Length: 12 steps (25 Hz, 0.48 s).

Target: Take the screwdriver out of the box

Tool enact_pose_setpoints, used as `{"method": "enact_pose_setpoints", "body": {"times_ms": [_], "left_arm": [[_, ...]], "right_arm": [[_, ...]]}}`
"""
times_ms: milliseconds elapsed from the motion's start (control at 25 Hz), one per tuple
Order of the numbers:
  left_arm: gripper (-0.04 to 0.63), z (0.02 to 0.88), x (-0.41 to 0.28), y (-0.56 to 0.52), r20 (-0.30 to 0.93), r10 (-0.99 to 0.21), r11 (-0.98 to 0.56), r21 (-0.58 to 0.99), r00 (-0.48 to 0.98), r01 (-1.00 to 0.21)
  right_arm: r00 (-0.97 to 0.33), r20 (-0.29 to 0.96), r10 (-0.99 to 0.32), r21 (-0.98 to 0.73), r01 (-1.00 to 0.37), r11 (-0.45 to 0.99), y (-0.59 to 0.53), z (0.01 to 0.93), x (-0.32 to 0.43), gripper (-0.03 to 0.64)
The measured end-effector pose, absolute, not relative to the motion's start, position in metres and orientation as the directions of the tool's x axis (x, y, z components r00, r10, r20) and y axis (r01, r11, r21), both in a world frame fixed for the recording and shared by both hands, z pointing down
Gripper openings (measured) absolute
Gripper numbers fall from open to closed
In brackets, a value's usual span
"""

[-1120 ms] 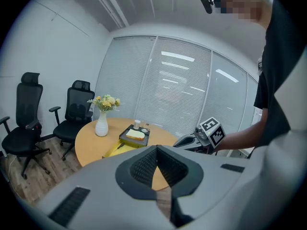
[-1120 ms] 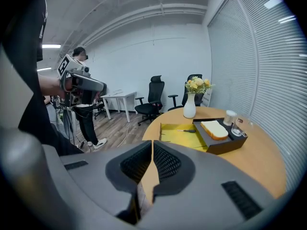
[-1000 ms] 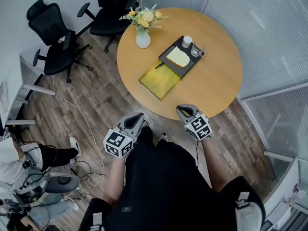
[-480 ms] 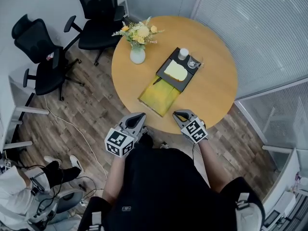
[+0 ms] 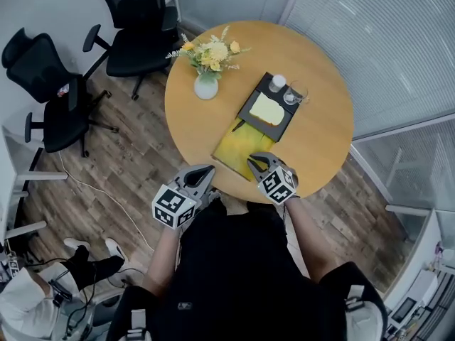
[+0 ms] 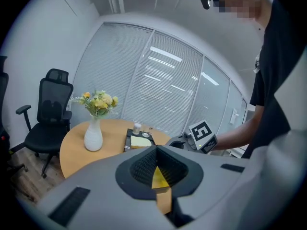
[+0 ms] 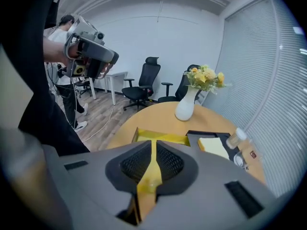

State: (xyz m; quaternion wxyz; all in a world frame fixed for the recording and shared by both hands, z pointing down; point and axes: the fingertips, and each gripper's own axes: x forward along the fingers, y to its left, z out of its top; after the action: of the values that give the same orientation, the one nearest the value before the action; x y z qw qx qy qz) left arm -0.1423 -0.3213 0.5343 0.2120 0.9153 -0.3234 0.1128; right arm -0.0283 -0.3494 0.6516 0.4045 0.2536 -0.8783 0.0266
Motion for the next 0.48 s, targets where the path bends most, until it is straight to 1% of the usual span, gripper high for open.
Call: {"method": "enact_pose_setpoints", "body": {"times_ms": [200,320,360,440,480], "left_arm": [[0.006,0.539,-0.152,-0.343,0.334,-0.572,-0.676,0.324,0.749,-0.662],[0.006,0.540,-0.148,-0.346,0.331,-0.581,-0.665,0.335,0.744,-0.668],[0.006,0.540,-0.147,-0.347,0.330,-0.584,-0.659,0.340,0.742,-0.670],[0.006,0.541,-0.147,-0.347,0.333,-0.594,-0.645,0.347,0.732,-0.681],[0.006,0.542,-0.148,-0.347,0.335,-0.602,-0.635,0.350,0.725,-0.688]], "right_arm": [[-0.524,0.743,-0.417,0.192,-0.430,0.882,-0.372,0.665,-0.032,0.009],[-0.477,0.773,-0.418,0.250,-0.376,0.892,-0.388,0.676,-0.027,0.014],[-0.455,0.790,-0.410,0.272,-0.339,0.901,-0.394,0.684,-0.025,0.030],[-0.409,0.829,-0.382,0.311,-0.230,0.922,-0.408,0.703,-0.027,0.113],[-0.387,0.844,-0.372,0.333,-0.165,0.928,-0.415,0.713,-0.029,0.118]]}}
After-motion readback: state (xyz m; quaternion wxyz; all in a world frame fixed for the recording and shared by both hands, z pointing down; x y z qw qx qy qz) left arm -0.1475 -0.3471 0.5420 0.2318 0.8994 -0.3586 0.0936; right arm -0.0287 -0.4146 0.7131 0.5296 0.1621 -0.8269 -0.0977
